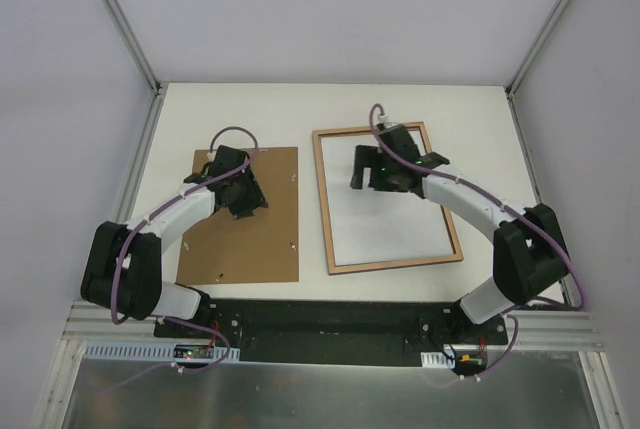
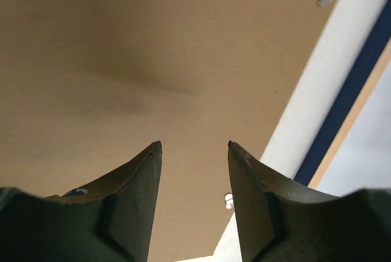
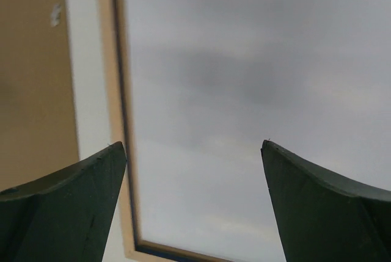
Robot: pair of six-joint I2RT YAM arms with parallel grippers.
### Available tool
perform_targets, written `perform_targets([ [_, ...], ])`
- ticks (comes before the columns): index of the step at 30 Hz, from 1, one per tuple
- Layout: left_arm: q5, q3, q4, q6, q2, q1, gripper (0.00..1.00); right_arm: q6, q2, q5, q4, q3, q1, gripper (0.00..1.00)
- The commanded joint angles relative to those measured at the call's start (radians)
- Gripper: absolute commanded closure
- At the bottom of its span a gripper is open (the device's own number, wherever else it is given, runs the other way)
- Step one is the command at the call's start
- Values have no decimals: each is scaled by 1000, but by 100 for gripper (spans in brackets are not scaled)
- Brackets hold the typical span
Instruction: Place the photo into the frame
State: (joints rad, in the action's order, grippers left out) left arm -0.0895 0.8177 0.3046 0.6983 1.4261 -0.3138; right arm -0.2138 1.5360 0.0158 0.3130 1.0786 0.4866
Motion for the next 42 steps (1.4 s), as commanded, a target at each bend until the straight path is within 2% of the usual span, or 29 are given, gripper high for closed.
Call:
perform_targets([
  [1,143,-77,16,92,-114,65,54,-64,80,79,26,131,209,8],
  [5,191,-130,53,115,-211,94,55,-82,234,101,73,292,317,16],
  [9,208,-163,94,147,-295,117,54,-90,399,147,147,492,371,21],
  [14,223,-166,168,174,-380,119,55,-122,571,226,254,699,374,39],
  [24,234,-203,209,159,-510,119,55,-187,805,288,339,1001,368,55],
  [33,217,-192,215,132,-520,119,55,-213,885,311,359,1097,362,61],
  [42,206,-189,214,124,-521,119,56,-213,938,317,359,1161,360,62],
])
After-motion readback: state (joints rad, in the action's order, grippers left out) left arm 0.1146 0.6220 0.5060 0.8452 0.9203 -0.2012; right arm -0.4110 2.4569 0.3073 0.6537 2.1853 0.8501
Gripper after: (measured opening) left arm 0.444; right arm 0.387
